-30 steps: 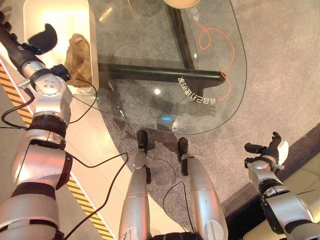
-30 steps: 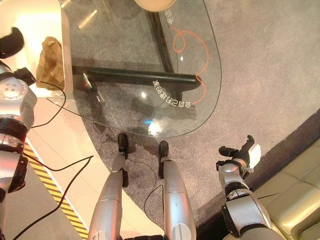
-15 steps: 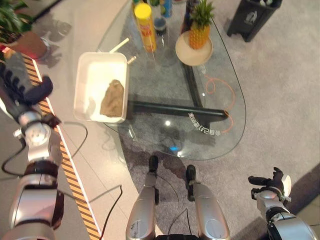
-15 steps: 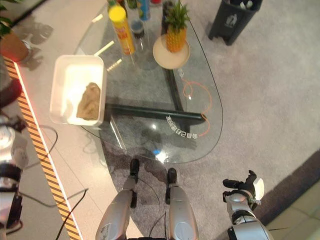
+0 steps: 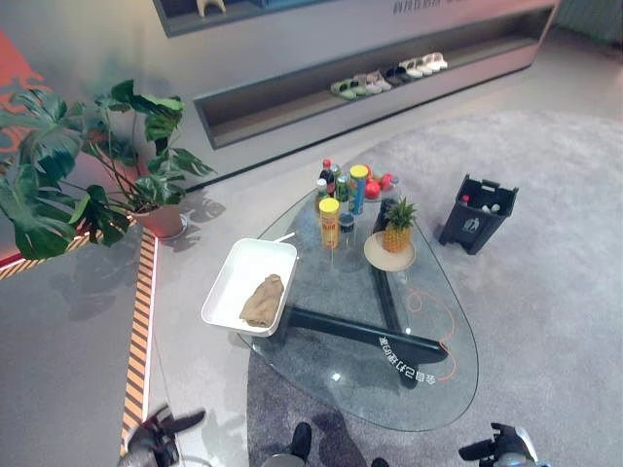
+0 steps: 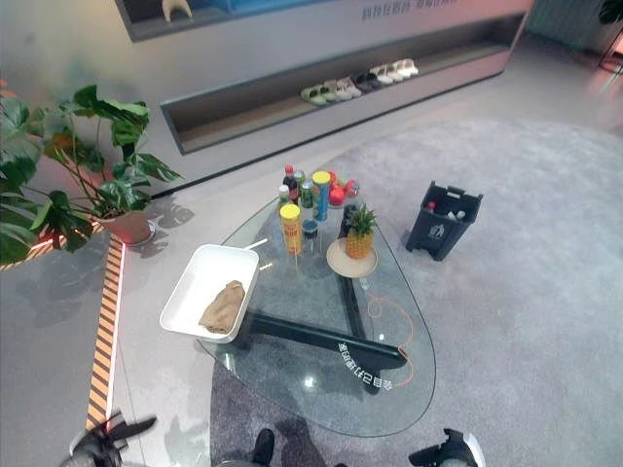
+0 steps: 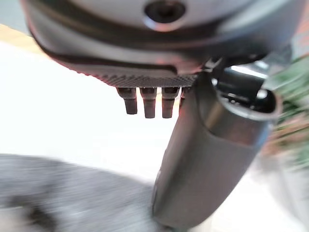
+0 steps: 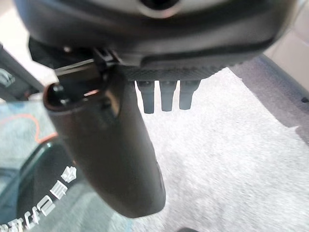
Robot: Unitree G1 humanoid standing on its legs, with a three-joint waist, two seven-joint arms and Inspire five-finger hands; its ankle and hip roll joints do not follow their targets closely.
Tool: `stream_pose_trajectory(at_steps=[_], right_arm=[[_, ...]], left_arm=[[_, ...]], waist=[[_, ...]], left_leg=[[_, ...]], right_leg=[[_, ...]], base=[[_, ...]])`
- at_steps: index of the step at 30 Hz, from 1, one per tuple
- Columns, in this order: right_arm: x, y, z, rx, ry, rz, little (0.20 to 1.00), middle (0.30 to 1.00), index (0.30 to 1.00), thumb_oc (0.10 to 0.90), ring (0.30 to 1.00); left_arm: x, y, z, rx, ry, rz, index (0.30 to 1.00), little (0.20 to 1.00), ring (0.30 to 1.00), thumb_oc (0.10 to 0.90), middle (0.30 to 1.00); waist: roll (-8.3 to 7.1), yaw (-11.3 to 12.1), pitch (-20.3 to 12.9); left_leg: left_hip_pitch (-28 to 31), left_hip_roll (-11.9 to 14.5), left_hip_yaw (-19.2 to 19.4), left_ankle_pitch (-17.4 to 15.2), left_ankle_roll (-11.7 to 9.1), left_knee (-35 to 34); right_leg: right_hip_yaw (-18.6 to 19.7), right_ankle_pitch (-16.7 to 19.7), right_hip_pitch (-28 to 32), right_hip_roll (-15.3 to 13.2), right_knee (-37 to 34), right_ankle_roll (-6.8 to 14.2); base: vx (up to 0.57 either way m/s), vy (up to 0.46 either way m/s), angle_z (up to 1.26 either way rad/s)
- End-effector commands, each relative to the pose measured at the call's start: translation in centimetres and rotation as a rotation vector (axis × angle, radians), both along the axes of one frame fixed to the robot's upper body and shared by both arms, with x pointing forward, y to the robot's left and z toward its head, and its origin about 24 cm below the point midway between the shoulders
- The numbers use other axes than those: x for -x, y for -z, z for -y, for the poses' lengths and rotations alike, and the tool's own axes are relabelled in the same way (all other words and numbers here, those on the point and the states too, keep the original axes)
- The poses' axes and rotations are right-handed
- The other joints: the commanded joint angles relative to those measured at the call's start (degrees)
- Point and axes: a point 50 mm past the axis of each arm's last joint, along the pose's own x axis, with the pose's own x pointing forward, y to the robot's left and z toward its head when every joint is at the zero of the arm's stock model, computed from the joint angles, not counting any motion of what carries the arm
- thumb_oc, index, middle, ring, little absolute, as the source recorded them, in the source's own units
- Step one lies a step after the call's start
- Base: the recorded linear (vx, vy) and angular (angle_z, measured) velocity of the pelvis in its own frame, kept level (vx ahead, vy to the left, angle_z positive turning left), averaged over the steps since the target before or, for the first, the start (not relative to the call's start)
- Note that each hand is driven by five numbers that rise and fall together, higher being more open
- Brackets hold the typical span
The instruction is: Wipe the table with a cloth and put it in the basket.
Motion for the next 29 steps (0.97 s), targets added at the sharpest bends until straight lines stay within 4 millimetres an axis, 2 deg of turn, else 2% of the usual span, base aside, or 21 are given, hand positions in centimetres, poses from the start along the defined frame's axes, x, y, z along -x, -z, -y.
stream_pose_trajectory(at_steps=[1, 6, 9, 16, 29], right_arm=[[1.0, 0.2, 0.2, 0.005, -0.092, -0.103, 0.9, 0.9, 0.9, 0.8, 0.9], [1.4, 0.8, -0.9, -0.048, -0.133, -0.179, 0.9, 0.9, 0.9, 0.8, 0.9], [1.8, 1.1, -1.5, -0.068, -0.158, -0.221, 0.9, 0.9, 0.9, 0.8, 0.9], [1.9, 1.4, -2.3, -0.105, -0.193, -0.27, 0.9, 0.9, 0.9, 0.8, 0.9], [1.7, 1.4, -2.5, -0.107, -0.215, -0.281, 0.9, 0.9, 0.9, 0.8, 0.9]], left_arm=[[-3.3, -0.9, 0.0, -0.05, 0.224, 0.01, 0.9, 0.9, 0.9, 0.8, 0.9], [-1.9, 0.6, 2.7, 0.013, 0.38, -0.107, 0.9, 0.9, 0.9, 0.8, 0.9], [-1.2, 1.0, 3.4, 0.03, 0.402, -0.159, 0.9, 0.9, 0.9, 0.8, 0.9], [0.0, 1.6, 4.1, 0.068, 0.443, -0.257, 0.9, 0.9, 0.9, 0.8, 0.9], [-0.8, 1.6, 4.8, 0.058, 0.463, -0.234, 0.9, 0.9, 0.9, 0.8, 0.9]], waist=[[-1.98, 0.17, -0.8], [-2.05, -0.04, -1.04], [-2.1, -0.24, -1.09], [-2.07, -0.55, -0.98], [-1.73, -1.13, -0.74]], left_leg=[[4.8, -3.99, 5.31, -7.9, 1.47, -0.05], [5.9, -3.53, 6.04, -8.49, 1.67, -0.05], [6.37, -3.42, 6.25, -8.77, 1.73, -0.05], [7.17, -3.1, 6.63, -9.05, 1.84, -0.05], [8.04, -2.84, 6.25, -9.64, 1.79, -0.05]], right_leg=[[3.41, 5.19, -3.04, -2.23, -2.49, 3.7], [3.17, 4.93, -2.12, -2.2, -2.62, 3.58], [3.26, 4.76, -1.78, -2.1, -2.62, 3.5], [3.5, 4.24, -1.23, -1.88, -2.36, 3.09], [4.3, 3.78, -0.51, -1.67, -2.53, 2.85]], base=[[0.0, 0.0, 0.0], [0.01, 0.005, -0.05], [0.0, 0.002, -0.02], [0.0, 0.0, -0.01], [0.0, 0.001, -0.02]])
